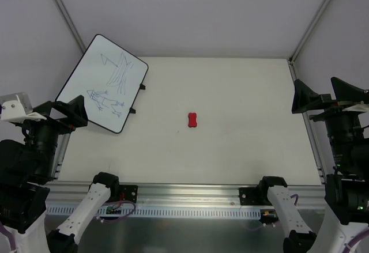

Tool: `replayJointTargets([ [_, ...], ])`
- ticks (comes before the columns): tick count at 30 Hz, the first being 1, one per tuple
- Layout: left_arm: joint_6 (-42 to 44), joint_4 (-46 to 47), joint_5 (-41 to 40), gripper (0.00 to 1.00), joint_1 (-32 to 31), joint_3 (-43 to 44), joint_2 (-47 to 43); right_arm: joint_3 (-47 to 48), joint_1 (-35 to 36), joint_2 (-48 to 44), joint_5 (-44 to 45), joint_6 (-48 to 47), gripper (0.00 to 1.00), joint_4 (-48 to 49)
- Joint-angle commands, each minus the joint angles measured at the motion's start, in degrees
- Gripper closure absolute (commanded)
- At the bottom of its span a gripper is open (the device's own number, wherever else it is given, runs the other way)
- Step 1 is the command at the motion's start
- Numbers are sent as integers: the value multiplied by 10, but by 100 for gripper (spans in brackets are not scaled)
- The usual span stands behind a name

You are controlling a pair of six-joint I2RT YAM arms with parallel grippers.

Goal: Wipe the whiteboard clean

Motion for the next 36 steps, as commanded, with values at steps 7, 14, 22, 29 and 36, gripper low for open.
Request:
replayJointTargets([
  [7,-21,15,-20,1,-5,-31,29,-29,3,12,13,35,1,18],
  [14,-47,15,45,1,-5,-91,85,-115,3,39,-153,72,1,24],
  [22,-111,24,52,1,35,-127,175,-273,4,50,-219,149,1,77],
  [29,-165,71,147,1,207,-153,210,-358,49,89,-219,123,1,118],
  [36,-87,86,203,1,334,-142,256,-404,128,92,-203,2,1,121],
])
